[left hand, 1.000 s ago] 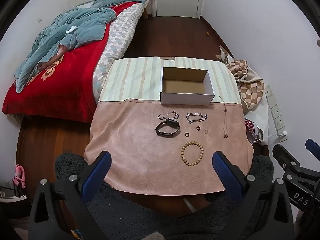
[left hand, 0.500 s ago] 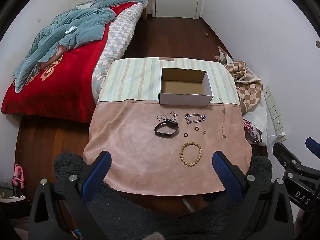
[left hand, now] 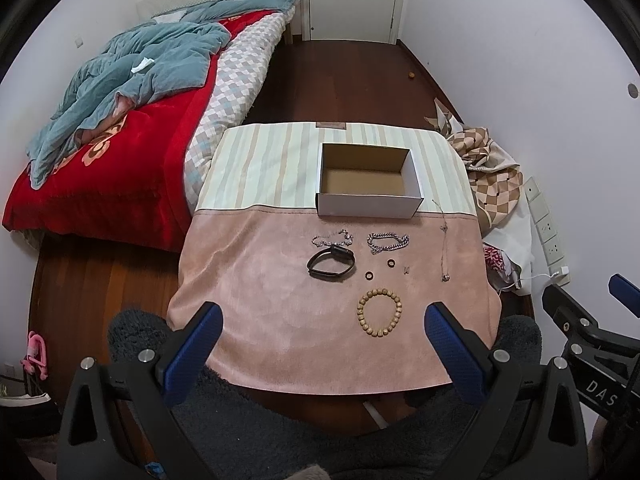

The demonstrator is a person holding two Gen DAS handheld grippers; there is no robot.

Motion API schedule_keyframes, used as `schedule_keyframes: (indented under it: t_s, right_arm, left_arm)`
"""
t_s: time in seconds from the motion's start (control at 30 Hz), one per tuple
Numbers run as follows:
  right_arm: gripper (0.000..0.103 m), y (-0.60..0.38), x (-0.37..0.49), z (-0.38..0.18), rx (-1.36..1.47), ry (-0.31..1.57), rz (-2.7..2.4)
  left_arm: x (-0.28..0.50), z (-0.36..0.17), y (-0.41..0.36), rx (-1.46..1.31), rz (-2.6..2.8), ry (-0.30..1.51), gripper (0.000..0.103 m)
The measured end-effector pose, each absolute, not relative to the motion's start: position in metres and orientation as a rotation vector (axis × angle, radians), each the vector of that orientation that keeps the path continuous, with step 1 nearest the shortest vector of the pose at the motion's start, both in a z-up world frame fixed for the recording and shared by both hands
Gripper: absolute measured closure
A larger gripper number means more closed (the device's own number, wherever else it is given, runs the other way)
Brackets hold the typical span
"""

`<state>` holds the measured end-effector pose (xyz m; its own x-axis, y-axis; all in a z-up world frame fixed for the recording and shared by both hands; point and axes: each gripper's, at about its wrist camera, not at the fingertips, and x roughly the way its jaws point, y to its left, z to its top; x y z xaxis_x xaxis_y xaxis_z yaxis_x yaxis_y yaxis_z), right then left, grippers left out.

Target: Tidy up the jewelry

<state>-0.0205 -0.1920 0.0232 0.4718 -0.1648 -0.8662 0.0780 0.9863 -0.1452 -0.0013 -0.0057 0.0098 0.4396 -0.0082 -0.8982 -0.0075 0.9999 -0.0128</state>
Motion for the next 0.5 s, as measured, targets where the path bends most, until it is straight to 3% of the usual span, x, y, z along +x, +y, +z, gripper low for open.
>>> schedule_keyframes:
  t_s: [0.5]
  right_arm:
    - [0.000, -0.1917, -0.0225, 0.0289, -0.090, 1.057, -0.142]
  left_arm:
    - [-0.0026, 0.0138, -0.0038, -0.017, 0.001, 1.104, 0.000]
